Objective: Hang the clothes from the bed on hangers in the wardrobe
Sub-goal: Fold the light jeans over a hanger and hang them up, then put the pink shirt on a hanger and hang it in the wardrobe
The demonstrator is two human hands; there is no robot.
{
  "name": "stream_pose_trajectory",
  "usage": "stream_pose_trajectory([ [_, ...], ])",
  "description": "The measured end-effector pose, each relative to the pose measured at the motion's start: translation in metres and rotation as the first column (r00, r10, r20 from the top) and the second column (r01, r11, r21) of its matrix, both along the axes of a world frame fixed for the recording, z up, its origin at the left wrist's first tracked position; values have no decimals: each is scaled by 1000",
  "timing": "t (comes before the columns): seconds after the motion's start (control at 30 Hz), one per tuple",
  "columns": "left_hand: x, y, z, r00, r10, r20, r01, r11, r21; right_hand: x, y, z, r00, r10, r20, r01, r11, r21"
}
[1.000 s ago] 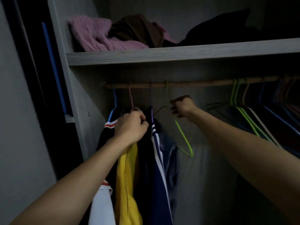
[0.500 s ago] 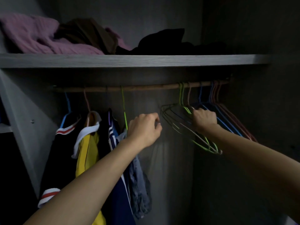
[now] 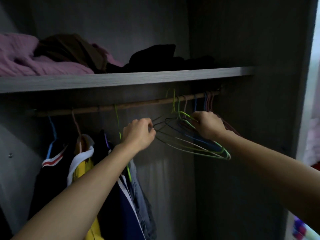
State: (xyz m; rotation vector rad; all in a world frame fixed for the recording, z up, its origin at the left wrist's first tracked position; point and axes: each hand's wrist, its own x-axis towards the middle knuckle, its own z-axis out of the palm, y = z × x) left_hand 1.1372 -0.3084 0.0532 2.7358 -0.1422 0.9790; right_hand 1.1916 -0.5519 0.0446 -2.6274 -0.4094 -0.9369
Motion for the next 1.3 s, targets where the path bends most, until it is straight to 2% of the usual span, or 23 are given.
stream_pose_trajectory([
  [0.1,13,-16,5,999,-52,3,52,998,35,-28,-23,-13,999,23,-34,-21,998,54],
  [0.2,27,-48,-3,994,-97,-47,101,991,85,-62,-64,-28,999,-53,-3,54,997,63],
  [0.37,42,-130,-42,948,-304,-90,310,950,49,-126,-161,-51,985,-137,103,141,989,-34],
  [0.5,19,-227,-85,793,-595,-132,593,803,-58,-179,-271,-87,935,-342,93,349,935,-70],
  [0.57,-5,-286,-109,703,-696,-148,690,717,-96,-213,-328,-108,916,-401,-10,400,916,-25],
  [0.7,-63,-416,-169,526,-816,-240,804,569,-174,-290,-424,-151,867,-402,-296,459,874,158],
  [0.8,-110,-505,-217,382,-873,-302,854,459,-245,-345,-481,-187,839,-365,-403,489,831,267],
  [0.93,-165,-606,-263,220,-902,-372,901,334,-278,-404,-544,-224,787,-372,-492,571,742,351],
  [1.0,-178,-650,-282,183,-898,-401,917,303,-260,-426,-574,-243,751,-402,-524,623,694,360],
  [1.17,-177,-739,-329,230,-850,-474,919,349,-181,-471,-653,-300,622,-507,-597,775,505,379],
  [1.3,-159,-814,-374,174,-802,-572,920,340,-196,-490,-729,-345,494,-594,-635,868,297,398],
])
